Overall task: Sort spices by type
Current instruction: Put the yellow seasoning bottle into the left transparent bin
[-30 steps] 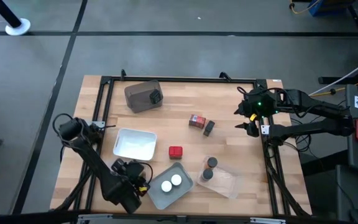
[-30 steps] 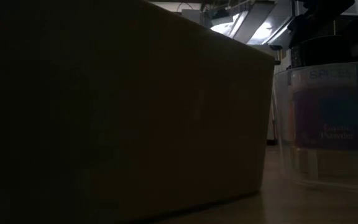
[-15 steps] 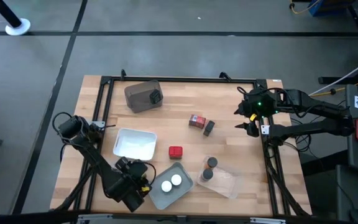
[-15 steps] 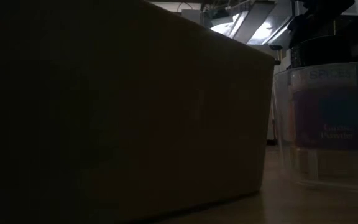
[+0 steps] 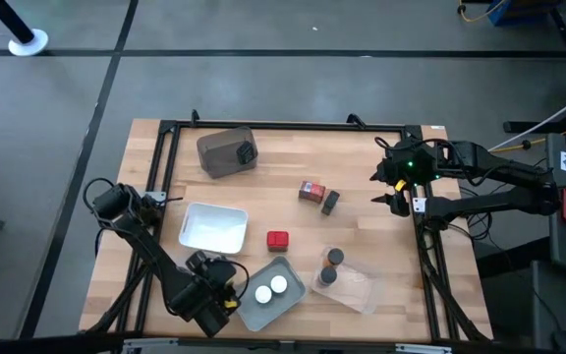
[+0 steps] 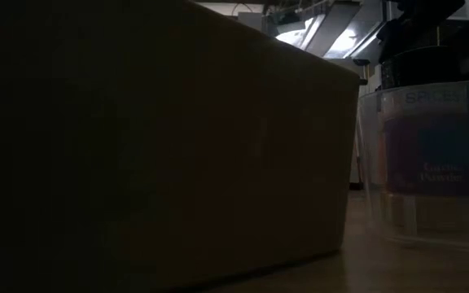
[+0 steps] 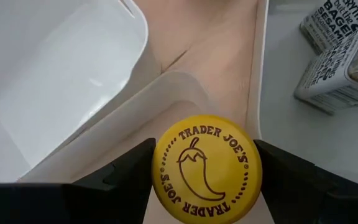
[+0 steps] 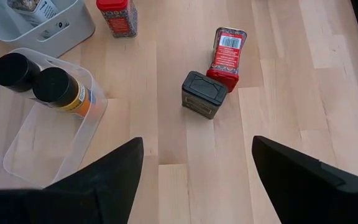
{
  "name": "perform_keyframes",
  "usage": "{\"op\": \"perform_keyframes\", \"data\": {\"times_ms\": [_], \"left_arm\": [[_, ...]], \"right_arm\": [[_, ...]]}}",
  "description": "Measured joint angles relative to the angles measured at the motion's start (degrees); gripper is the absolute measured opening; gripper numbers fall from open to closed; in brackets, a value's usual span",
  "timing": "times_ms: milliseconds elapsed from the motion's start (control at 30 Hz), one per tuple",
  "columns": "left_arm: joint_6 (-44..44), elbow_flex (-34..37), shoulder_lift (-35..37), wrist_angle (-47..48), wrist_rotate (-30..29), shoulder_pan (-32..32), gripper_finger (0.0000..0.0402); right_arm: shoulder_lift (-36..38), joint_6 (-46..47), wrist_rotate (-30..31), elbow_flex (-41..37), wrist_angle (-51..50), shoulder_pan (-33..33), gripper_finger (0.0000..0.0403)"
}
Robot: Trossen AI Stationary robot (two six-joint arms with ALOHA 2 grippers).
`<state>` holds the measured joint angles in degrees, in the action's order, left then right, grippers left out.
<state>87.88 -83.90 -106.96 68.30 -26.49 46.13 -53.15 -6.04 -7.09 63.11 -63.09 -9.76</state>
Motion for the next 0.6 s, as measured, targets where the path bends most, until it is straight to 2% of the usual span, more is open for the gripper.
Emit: {"op": "perform_keyframes", "data": {"times_ms": [233,600], "left_arm": [[3.23,0.04,-0.13,3.23,-6.71,-0.06,0.0246],[3.25,0.04,-0.13,1.61,-5.89,-0.02,0.0246]], "right_arm": [[0.0,-0.01,0.0,0.0,0.0,0.0,0.0301],[0.0,-0.01,0.0,-0.02,-0.02,0.0,0.0301]]}}
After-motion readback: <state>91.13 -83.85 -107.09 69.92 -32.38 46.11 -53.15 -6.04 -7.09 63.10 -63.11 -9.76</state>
